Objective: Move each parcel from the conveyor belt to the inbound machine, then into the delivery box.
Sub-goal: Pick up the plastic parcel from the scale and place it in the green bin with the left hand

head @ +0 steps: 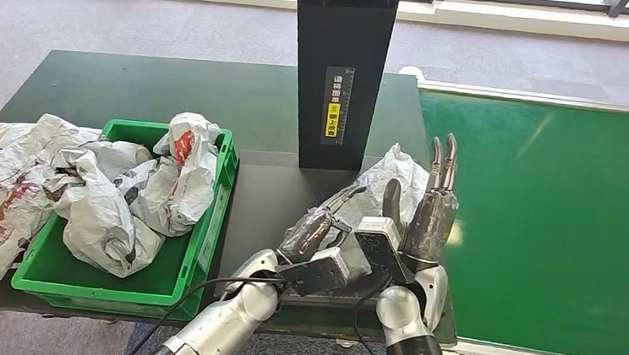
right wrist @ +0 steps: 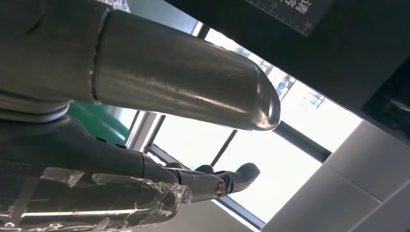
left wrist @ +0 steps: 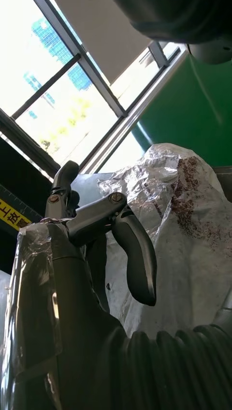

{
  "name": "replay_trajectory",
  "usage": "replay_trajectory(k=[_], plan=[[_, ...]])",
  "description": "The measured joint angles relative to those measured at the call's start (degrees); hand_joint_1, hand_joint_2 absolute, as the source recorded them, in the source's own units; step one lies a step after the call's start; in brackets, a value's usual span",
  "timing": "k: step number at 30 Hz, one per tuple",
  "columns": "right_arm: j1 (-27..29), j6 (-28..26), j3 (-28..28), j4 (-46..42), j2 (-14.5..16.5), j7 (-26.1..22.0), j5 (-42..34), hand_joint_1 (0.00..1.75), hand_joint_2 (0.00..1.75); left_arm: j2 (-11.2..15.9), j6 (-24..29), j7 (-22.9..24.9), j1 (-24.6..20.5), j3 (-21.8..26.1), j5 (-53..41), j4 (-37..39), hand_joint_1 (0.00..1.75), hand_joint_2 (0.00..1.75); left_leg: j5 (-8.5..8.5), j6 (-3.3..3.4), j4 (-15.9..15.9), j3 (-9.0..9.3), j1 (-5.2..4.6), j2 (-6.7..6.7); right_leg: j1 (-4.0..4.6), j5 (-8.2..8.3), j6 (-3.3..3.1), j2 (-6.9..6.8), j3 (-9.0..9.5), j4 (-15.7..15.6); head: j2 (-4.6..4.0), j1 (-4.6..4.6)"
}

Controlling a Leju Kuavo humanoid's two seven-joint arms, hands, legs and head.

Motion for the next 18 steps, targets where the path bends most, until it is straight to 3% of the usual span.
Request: replay_trajectory(k=[6, 12, 18], plan=[[0.84, -5.02, -1.23, -3.99, 0.61, -6.12, 0.32, 0.00, 0.00, -0.43, 0.45, 2.57, -1.99, -3.37, 2.79, 3.01, 0.00, 1.75, 0.00, 0.00, 0.01, -0.01, 0.00, -0.05, -0.01, 0.00, 0.00, -0.05, 0.00, 0.00, 0.00, 0.01], [2.52, -5.63, -3.94, -17.04, 0.73, -7.63, -0.14, 0.00, 0.00, -0.50, 2.73, 10.52, -6.28, -15.44, 10.73, 9.93, 0.00, 1.75, -0.01, 0.03, 0.02, -0.02, -0.07, -0.06, -0.09, 0.01, 0.02, -0.04, 0.01, 0.00, -0.01, 0.01], [3.67, -5.66, -4.15, -28.13, 0.60, -7.73, 0.08, 0.00, 0.00, -0.46, 3.74, 15.95, -9.76, -24.76, 11.70, 16.16, 0.00, 1.75, -0.02, 0.04, 0.01, 0.00, -0.08, -0.06, -0.08, 0.01, 0.02, -0.04, 0.01, 0.00, 0.00, 0.02]])
